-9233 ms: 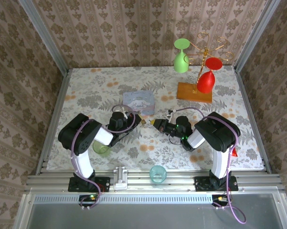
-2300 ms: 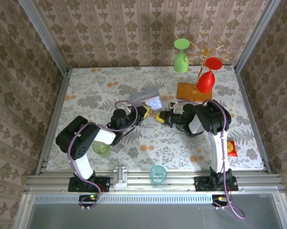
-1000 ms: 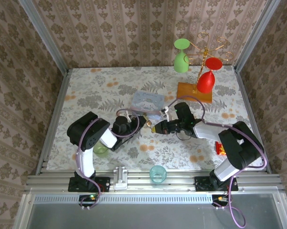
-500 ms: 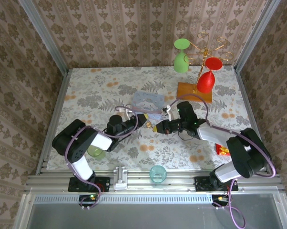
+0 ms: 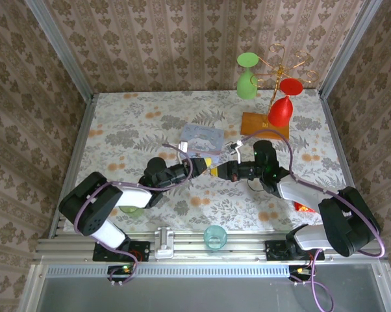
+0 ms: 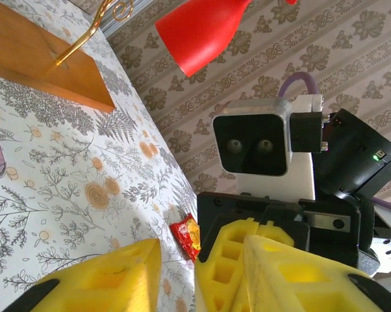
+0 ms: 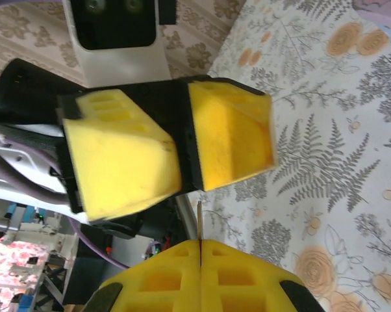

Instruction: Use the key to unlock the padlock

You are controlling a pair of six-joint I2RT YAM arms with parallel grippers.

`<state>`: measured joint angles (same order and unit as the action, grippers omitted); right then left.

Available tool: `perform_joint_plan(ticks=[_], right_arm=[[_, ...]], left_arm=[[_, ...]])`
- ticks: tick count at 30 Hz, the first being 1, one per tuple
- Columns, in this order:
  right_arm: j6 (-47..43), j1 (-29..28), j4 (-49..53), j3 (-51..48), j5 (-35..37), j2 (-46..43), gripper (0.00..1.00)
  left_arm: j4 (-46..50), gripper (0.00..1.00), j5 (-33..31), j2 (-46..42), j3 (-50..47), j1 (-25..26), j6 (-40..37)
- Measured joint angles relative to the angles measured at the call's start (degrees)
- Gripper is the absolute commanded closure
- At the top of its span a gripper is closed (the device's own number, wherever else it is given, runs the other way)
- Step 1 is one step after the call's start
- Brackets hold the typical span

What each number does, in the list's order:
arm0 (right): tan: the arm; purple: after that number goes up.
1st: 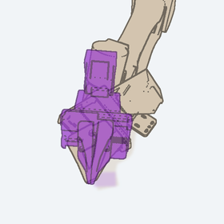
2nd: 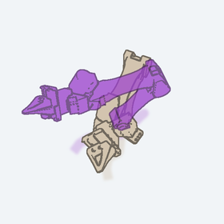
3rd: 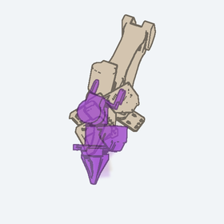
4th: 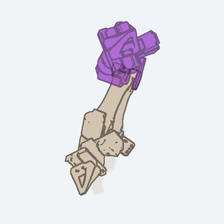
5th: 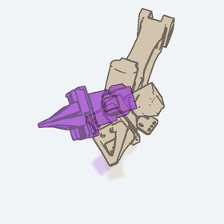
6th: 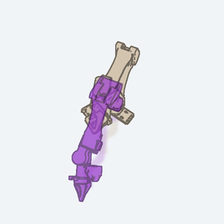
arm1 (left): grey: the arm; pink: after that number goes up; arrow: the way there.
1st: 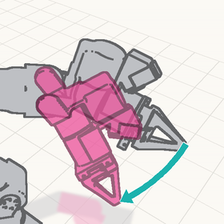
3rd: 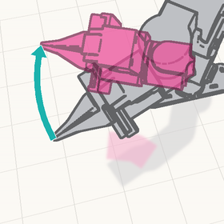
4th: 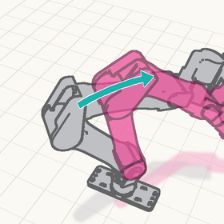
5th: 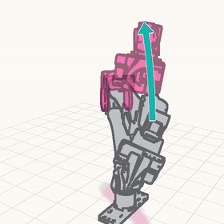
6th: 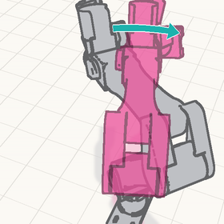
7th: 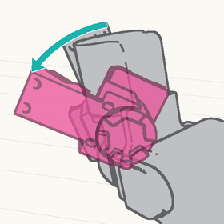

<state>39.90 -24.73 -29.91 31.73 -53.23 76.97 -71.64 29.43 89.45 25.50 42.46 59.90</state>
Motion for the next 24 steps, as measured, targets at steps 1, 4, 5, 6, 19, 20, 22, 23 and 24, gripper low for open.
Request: perform_joint_plan(ticks=[1,4,5,6,19,20,22,23,24], right_arm=[[0.57,0.0,-0.63,-0.17,-0.2,0.0,1.0],[1.27,0.0,-1.86,-0.22,-0.85,0.02,1.0],[1.33,0.0,-1.79,-0.22,-1.01,0.07,1.0],[1.46,0.02,-2.03,-0.2,-1.16,0.35,1.0],[2.4,0.98,-3.26,0.0,-1.51,1.7,1.0],[2.4,1.01,-3.26,0.04,-1.49,1.77,0.93],[2.58,1.03,-3.3,0.07,-1.49,1.79,0.88],[2.89,1.03,-3.37,0.07,-1.46,1.79,0.83],[3.41,1.03,-3.54,0.07,-1.36,1.81,0.74]], left_arm=[[-0.04,0.7,0.15,0.07,0.0,0.02,0.02],[-0.04,0.77,0.61,0.39,0.0,0.42,0.0],[-0.2,0.79,0.68,0.39,0.02,0.59,0.0],[-0.42,0.82,0.76,0.35,0.04,0.7,-0.09],[-0.44,1.0,0.9,0.13,0.04,1.77,-0.09],[-0.44,1.0,0.79,0.13,0.04,1.77,-0.15],[-0.44,1.0,0.76,0.07,0.04,1.77,-0.17],[-0.48,1.0,0.79,0.02,0.04,1.79,-0.17],[-0.46,1.0,0.79,-0.09,0.04,1.81,-0.17]])
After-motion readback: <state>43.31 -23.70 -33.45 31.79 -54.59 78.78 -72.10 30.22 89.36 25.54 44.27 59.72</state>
